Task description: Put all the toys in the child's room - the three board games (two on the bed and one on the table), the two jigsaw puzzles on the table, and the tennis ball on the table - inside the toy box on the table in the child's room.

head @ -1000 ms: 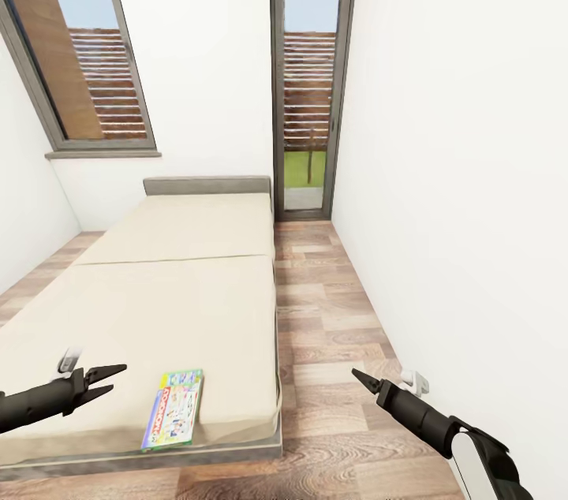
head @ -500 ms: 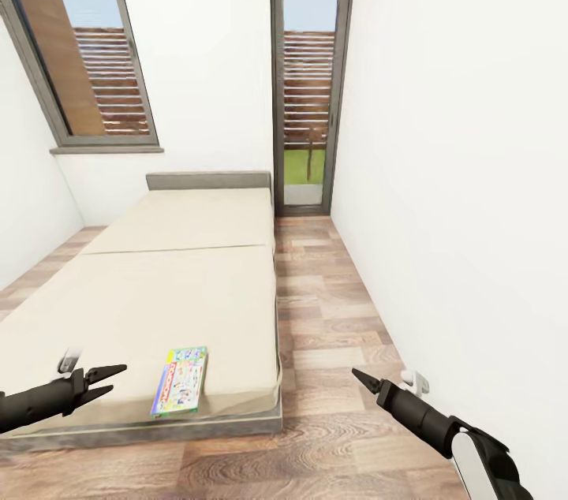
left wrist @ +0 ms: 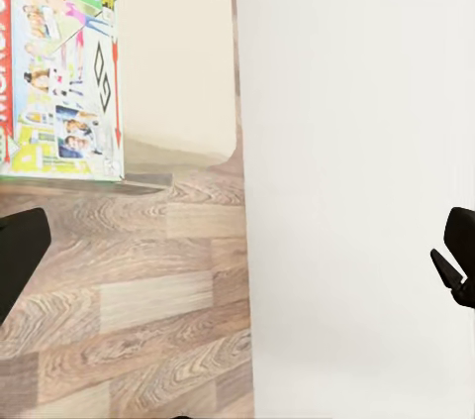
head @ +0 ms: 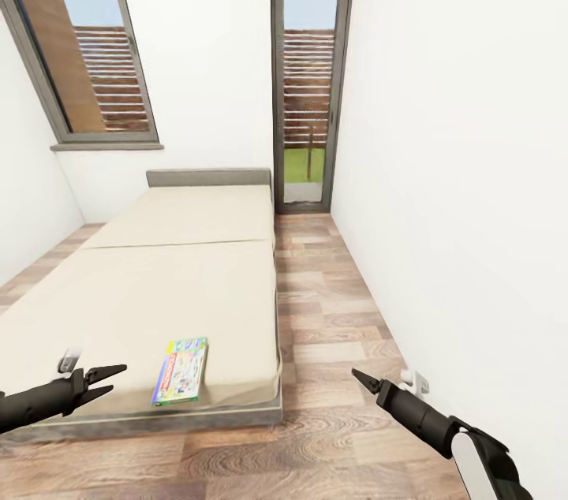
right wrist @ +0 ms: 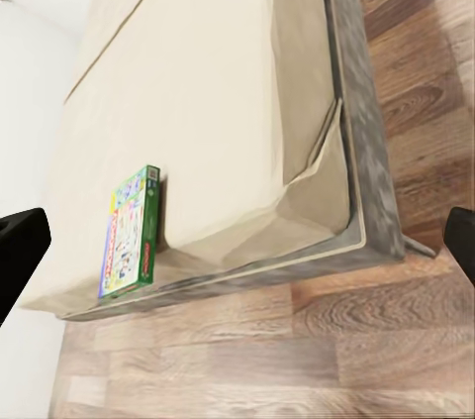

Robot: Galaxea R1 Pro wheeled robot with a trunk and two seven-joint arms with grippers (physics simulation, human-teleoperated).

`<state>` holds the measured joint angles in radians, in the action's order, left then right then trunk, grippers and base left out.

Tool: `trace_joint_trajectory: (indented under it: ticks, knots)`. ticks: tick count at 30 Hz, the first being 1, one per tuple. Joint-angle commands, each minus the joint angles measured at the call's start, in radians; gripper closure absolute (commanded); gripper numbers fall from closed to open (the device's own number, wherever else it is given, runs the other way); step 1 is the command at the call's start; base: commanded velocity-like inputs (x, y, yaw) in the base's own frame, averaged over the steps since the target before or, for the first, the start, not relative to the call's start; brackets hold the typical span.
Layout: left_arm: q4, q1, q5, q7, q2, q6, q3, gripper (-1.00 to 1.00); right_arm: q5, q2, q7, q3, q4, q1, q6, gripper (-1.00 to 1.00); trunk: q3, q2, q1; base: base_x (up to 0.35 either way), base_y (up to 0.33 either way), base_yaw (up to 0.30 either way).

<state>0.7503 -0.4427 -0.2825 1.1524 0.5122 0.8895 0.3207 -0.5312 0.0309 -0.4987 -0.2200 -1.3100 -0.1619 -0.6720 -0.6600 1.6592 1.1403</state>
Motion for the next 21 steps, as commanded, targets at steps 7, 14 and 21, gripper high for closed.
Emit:
trace_joint_trajectory:
  ticks: [7,14,21]
  knots:
    - [0.0,-0.001,-0.001,0.001,0.0,0.006,0.001,-1.0,-0.003,0.0,-0.001,-0.001,0.0,-0.001,-0.008,-1.0,-0.023,0.05,0.027,-0.079,0.0,0.0]
    - [-0.002,-0.001,0.001,-0.01,-0.001,0.004,0.001,-1.0,-0.003,0.0,-0.001,-0.001,0.0,-0.001,-0.008,-1.0,-0.045,0.099,0.053,-0.008,0.0,0.0]
    - [-0.009,-0.001,0.001,-0.018,-0.003,-0.002,0.001,-1.0,-0.003,0.0,-0.001,-0.001,0.0,-0.001,-0.008,-1.0,-0.067,0.148,0.08,0.0,0.0,0.0]
